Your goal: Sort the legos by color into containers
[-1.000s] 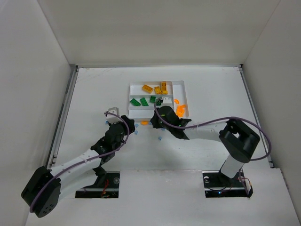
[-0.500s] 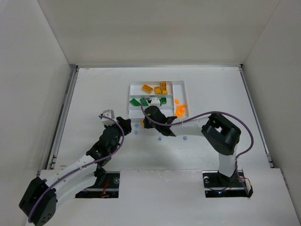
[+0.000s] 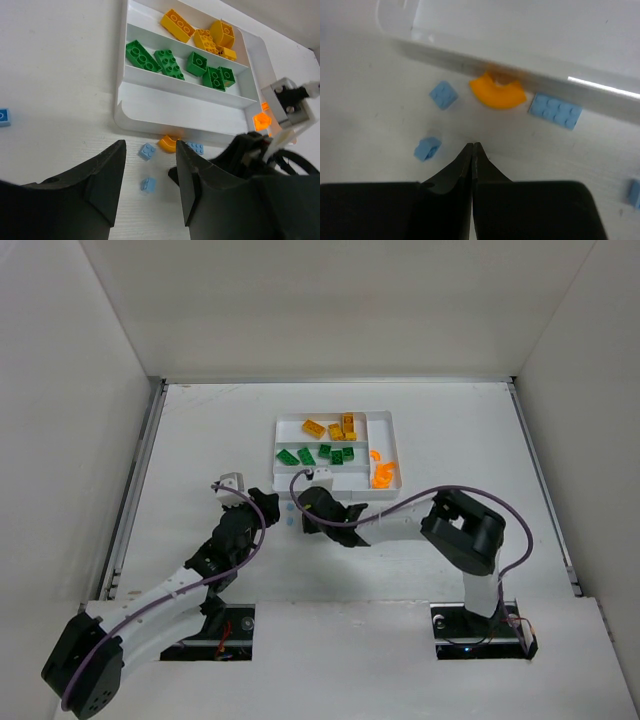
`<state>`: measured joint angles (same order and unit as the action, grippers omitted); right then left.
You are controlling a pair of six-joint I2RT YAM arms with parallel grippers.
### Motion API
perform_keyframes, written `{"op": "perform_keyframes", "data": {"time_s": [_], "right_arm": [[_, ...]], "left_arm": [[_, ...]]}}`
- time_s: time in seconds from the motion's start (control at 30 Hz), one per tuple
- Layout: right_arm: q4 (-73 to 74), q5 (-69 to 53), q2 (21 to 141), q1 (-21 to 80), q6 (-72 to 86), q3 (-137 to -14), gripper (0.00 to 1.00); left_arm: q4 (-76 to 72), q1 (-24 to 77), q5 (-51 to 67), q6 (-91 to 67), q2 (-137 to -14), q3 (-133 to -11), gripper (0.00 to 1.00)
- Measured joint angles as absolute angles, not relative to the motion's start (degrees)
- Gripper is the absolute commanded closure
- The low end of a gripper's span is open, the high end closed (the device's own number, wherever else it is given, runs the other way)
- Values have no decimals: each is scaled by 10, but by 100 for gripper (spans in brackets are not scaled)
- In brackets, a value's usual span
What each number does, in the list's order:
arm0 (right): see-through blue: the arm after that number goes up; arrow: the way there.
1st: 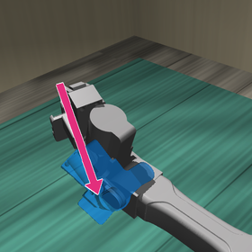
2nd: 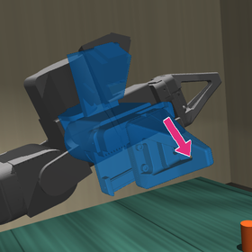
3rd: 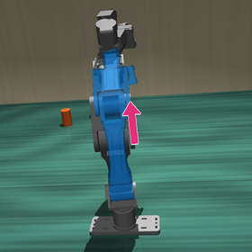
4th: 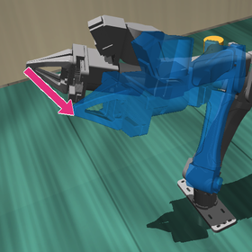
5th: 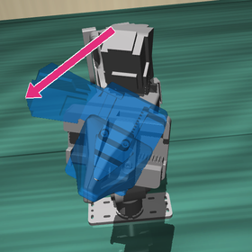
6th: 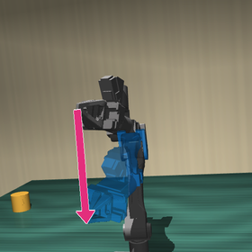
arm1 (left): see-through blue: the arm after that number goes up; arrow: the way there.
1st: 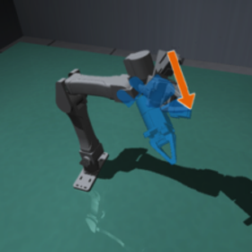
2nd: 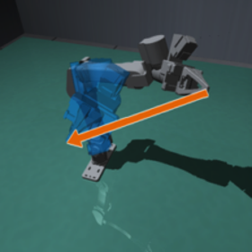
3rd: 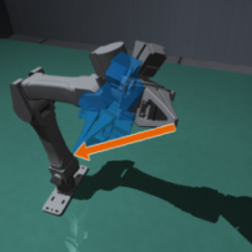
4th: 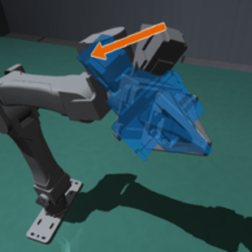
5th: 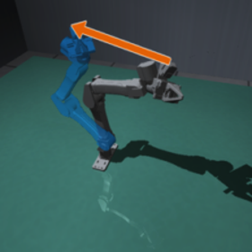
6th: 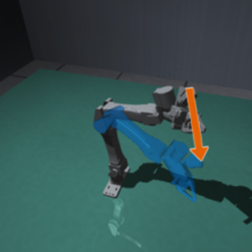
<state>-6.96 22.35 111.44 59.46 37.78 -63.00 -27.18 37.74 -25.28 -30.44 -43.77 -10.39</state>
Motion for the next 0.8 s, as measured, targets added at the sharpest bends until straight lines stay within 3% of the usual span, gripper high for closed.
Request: {"op": "perform_keyframes", "data": {"time_s": [0.17,0.4,0.6,0.8], "right_arm": [[-62,226,1065,642,395,-575,90],[-60,231,1017,628,375,-568,70],[-63,239,1066,561,340,-616,71],[-66,240,1104,556,326,-637,71]], "left_arm": [[-272,374,-251,-304,-442,-103,59],[-280,373,-246,-305,-460,-102,59],[-280,369,-243,-305,-450,-99,58],[-281,364,-241,-305,-439,-98,58]]}}
